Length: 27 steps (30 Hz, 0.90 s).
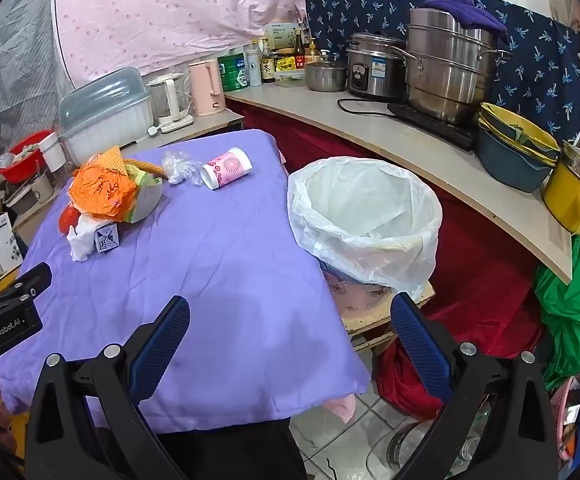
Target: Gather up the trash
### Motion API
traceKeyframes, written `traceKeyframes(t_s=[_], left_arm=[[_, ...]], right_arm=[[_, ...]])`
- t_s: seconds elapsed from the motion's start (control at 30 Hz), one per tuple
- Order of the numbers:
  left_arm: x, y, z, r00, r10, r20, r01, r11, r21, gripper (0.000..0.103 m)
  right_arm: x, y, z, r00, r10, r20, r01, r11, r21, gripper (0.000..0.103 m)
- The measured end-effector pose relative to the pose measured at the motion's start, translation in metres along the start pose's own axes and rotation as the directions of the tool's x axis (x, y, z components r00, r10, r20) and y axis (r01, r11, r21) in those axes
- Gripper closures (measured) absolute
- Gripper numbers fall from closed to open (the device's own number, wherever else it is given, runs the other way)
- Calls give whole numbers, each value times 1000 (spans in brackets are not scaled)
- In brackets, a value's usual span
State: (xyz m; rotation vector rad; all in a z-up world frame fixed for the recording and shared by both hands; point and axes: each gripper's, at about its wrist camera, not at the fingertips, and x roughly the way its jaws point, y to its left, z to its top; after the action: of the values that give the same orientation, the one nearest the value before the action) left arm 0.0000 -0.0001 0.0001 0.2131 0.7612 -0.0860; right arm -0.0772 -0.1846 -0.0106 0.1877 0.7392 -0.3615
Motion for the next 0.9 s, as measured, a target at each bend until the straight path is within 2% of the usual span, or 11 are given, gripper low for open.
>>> traceKeyframes(t_s=[0.5,0.9], left_arm=[[0,1,0,1000,-7,9,7,1000,-3,7],[-15,-8,-1,999,-23,26,22,1000,11,7]], right_arm=[[-3,0,0,1000,3,-5,-3,1000,-7,7],[-9,-4,0,1000,-3,-1,3,1000,-3,7]])
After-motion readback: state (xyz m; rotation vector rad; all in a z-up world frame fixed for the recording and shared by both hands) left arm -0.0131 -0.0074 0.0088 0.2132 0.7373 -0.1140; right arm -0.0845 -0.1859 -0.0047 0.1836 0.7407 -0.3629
